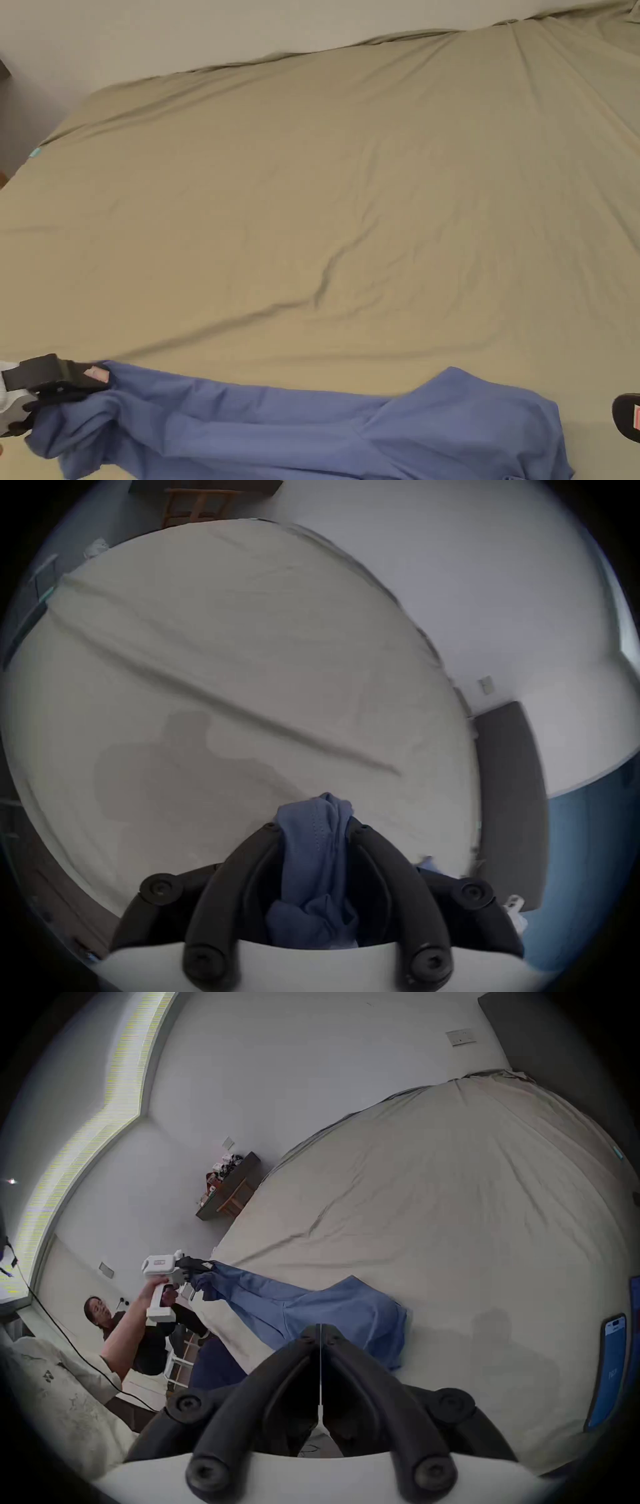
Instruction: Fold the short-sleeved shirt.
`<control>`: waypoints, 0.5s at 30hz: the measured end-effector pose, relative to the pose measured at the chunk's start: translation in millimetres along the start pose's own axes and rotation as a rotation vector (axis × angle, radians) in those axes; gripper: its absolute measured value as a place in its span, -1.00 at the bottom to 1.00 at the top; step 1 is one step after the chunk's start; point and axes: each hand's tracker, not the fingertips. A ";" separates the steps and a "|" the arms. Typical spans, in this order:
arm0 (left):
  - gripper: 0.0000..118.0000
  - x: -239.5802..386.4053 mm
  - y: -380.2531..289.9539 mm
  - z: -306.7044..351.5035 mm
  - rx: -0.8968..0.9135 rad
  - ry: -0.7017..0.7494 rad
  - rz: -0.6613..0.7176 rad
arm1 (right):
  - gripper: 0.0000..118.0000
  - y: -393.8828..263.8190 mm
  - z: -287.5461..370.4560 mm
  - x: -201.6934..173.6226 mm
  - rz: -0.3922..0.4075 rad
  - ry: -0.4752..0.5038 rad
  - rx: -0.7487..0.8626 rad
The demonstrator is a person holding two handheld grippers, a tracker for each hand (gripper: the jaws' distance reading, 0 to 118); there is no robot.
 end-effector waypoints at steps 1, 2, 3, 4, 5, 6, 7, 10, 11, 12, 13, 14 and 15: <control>-0.56 9.7 -9.6 1.3 0.008 -0.059 0.025 | -0.95 -0.2 -1.8 0.8 -0.008 0.001 -0.002; -0.56 24.2 -21.5 0.0 0.011 -0.108 0.041 | -0.95 -0.4 -3.6 0.7 -0.009 -0.002 -0.005; -0.56 39.0 -36.1 -4.0 0.017 -0.136 0.073 | -0.95 -0.7 -5.1 0.3 -0.010 -0.005 -0.009; -0.56 52.0 -48.9 -11.8 0.011 -0.142 0.087 | -0.95 -1.2 -6.4 0.8 -0.010 -0.006 -0.012; -0.56 60.0 -58.6 -21.8 -0.004 -0.123 0.072 | -0.95 -1.4 -7.5 1.1 -0.011 -0.002 -0.017; -0.56 70.6 -71.2 -34.6 -0.023 -0.082 0.055 | -0.95 -1.5 -8.5 1.1 -0.014 0.003 -0.020; -0.56 80.6 -82.5 -48.4 -0.037 -0.027 0.023 | -0.95 -1.6 -9.6 0.7 -0.015 0.005 -0.021; -0.55 98.1 -112.9 -103.8 -0.082 0.058 -0.074 | -0.95 -2.2 -11.8 1.3 -0.020 0.011 -0.031; -0.37 99.6 -121.2 -121.9 -0.115 0.088 -0.087 | -0.95 -2.4 -11.6 0.9 -0.020 0.010 -0.034; 0.17 98.2 -127.9 -137.0 -0.137 0.098 -0.105 | -0.95 -3.2 -11.1 0.3 -0.019 0.010 -0.035; 0.36 88.3 -129.0 -147.3 -0.118 0.082 -0.096 | -0.95 -4.2 -9.5 -0.1 -0.016 0.013 -0.036; 0.54 84.1 -129.9 -147.7 -0.093 0.047 -0.098 | -0.95 -5.2 -7.4 -0.3 -0.012 0.013 -0.037; 0.69 84.4 -128.7 -139.9 -0.033 -0.031 -0.054 | -0.95 -6.3 -5.0 -0.3 -0.008 0.009 -0.038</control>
